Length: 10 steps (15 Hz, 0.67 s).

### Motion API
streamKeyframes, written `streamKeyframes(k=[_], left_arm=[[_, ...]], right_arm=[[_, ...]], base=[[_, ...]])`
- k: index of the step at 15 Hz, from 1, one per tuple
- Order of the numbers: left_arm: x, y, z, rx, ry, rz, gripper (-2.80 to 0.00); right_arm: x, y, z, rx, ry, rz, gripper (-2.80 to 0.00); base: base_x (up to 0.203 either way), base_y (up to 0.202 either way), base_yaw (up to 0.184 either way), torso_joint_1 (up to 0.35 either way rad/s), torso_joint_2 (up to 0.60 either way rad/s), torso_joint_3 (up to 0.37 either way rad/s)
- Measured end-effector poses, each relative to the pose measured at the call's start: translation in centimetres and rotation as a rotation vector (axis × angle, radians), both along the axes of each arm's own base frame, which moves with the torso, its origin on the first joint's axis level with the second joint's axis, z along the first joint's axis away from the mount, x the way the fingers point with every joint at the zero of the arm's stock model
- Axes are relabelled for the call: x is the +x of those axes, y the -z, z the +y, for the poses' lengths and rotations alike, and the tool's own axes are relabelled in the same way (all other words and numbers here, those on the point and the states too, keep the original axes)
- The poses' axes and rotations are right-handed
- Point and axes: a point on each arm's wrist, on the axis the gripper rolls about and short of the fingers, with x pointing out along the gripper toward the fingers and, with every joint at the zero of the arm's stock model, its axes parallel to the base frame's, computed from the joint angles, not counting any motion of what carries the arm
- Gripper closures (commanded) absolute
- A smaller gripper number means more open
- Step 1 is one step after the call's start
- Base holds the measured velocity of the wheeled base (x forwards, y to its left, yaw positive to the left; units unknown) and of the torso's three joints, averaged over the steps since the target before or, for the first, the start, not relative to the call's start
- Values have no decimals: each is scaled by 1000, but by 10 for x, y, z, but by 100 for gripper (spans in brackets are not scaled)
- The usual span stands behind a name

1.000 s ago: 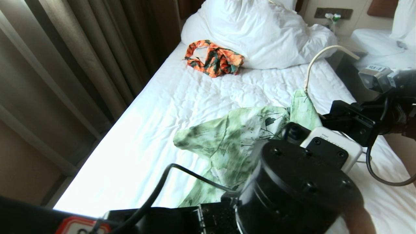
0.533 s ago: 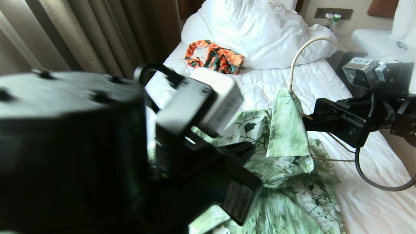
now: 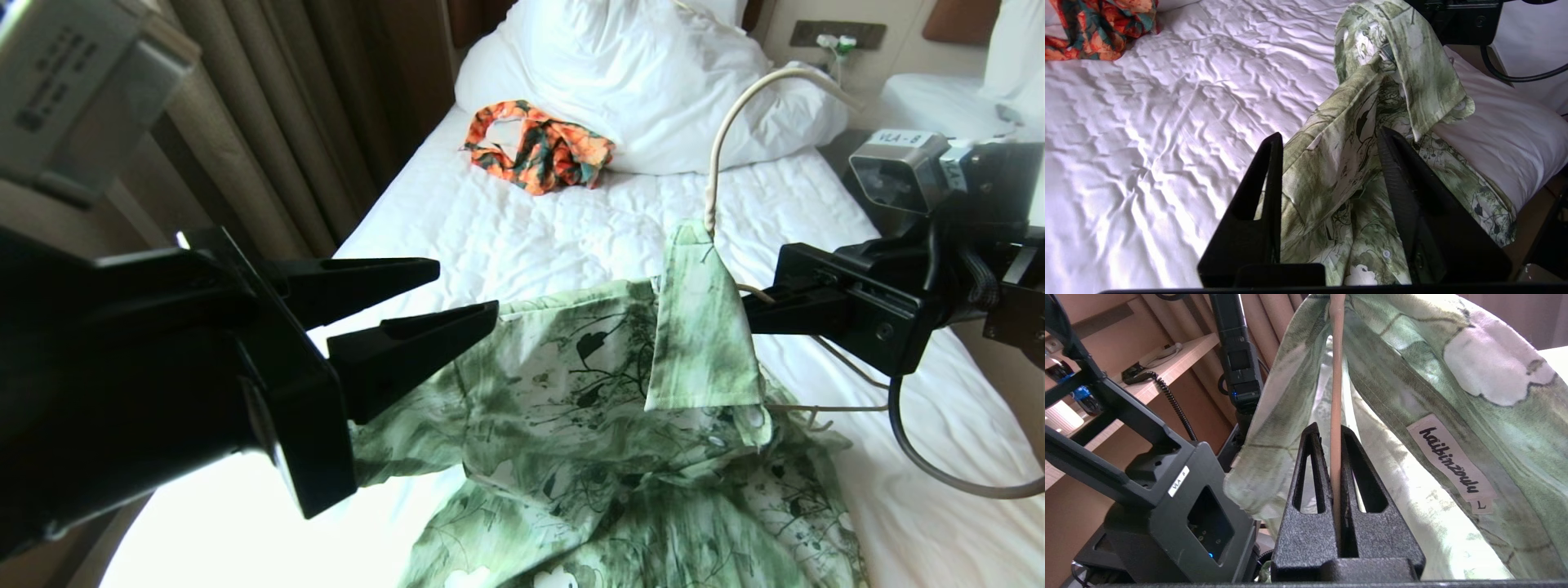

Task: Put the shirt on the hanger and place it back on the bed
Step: Hook the other side of the shirt onto the hanger

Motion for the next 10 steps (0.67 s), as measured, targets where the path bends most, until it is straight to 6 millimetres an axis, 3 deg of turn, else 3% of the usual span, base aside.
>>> streamKeyframes(k=[10], left_arm=[[17,8,-41,88,91,4,-280]], right_arm=[[-13,-1,2,0,-19,2,0]], base=[[0,0,0,0,0,0]])
